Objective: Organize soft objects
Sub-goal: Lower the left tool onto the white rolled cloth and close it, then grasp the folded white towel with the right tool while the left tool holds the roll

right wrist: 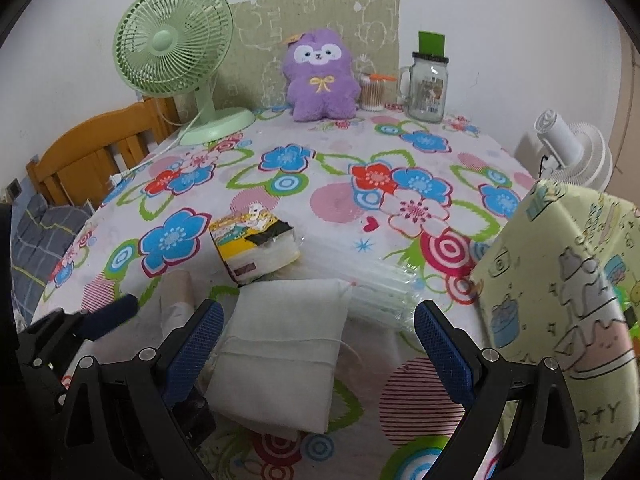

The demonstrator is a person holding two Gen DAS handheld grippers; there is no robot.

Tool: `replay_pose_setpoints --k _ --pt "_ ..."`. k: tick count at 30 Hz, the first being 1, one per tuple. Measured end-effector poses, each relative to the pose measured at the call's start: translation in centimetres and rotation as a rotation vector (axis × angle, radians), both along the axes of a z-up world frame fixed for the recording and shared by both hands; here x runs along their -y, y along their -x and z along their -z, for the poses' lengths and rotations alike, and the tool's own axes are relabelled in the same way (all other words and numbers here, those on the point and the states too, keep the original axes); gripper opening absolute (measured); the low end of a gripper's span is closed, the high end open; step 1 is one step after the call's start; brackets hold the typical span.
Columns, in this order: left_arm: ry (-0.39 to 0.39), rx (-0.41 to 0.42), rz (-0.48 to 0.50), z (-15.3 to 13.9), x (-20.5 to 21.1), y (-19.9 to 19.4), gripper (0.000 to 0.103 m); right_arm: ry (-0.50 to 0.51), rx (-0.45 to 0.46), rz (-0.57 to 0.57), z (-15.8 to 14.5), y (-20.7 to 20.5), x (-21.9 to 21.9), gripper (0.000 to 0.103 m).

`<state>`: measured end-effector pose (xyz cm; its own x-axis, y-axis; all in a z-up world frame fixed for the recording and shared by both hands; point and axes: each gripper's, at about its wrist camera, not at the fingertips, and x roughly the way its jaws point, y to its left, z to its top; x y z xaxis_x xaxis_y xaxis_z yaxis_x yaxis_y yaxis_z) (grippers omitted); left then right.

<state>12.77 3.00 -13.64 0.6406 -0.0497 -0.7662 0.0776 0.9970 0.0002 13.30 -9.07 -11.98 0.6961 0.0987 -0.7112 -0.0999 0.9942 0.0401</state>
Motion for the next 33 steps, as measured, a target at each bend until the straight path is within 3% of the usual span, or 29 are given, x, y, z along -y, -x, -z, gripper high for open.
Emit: replay_pose_setpoints --k 3,8,18,28,33 --pt "0.034 -0.037 0.003 0.6 -0.3 -0.3 0.048 -0.013 -0.020 -0.003 0.4 -0.3 -0.1 0.098" --pt "0.031 -0.022 0.006 0.6 -0.5 0.2 0.037 -0.010 -0.046 -0.017 1.0 -0.7 -0.9 0.098" --pt "0.036 -0.010 0.026 0.6 -0.9 0.8 0.036 -0.024 -0.107 0.001 2.2 -1.5 -1.6 0.097" --pt "0.003 -0.002 0.031 0.5 -0.4 1.0 0.032 -0.047 -0.112 -0.030 2.1 -1.1 -2.2 0.064" --pt "-0.001 -0.012 0.030 0.4 0.0 1.2 0.030 -0.043 -0.108 -0.032 1.9 -0.7 -1.9 0.058"
